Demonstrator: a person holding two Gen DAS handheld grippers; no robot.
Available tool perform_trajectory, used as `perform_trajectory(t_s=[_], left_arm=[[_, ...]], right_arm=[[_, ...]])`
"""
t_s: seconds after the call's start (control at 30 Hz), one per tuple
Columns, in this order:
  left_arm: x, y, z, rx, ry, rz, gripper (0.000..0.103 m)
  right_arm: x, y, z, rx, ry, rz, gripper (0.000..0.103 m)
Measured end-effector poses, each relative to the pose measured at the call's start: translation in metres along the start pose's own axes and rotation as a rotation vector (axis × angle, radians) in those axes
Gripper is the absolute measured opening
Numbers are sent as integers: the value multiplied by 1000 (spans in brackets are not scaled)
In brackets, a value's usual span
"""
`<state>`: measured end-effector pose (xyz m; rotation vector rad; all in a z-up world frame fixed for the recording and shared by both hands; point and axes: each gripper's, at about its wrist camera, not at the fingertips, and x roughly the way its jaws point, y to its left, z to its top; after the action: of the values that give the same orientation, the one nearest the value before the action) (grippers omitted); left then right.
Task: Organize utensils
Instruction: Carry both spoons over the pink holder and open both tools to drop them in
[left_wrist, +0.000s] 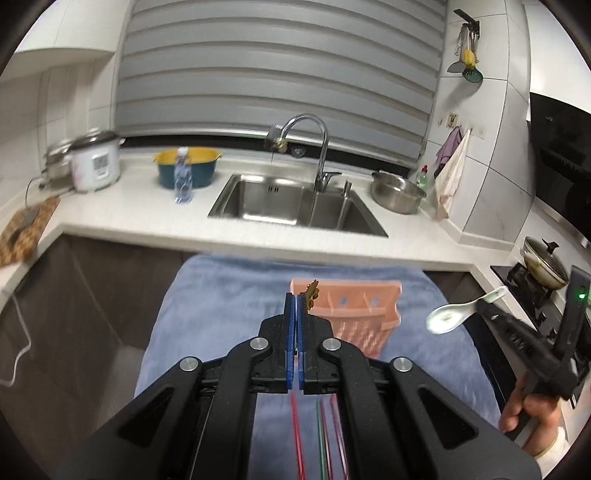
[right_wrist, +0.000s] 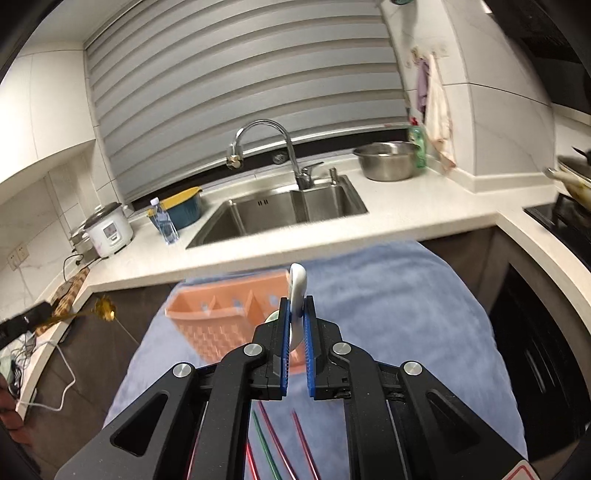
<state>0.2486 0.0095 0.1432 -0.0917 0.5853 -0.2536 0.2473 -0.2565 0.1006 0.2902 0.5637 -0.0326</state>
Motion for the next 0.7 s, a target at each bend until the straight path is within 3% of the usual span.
perform_trajectory(t_s=[0.17, 0.53, 0.6, 0.63, 0.67, 0.7], left_arm=[[63, -5, 15, -5, 100, -24, 0], [135, -11, 4, 25, 198, -14, 1], [142, -11, 3, 33, 198, -12, 7], [142, -11, 3, 34, 187, 6, 13], [141, -10, 4, 34, 175, 23, 34], [136, -8, 4, 31, 158, 37, 53]], right_arm=[[45, 11, 15, 4, 28, 9, 7], [112, 20, 0, -49, 130, -43, 8], [111, 19, -1, -48, 116, -47, 11], [106, 18, 0, -46, 102, -47, 21], [101, 17, 2, -43, 82, -50, 27], [91, 15, 2, -38, 51, -58, 41]])
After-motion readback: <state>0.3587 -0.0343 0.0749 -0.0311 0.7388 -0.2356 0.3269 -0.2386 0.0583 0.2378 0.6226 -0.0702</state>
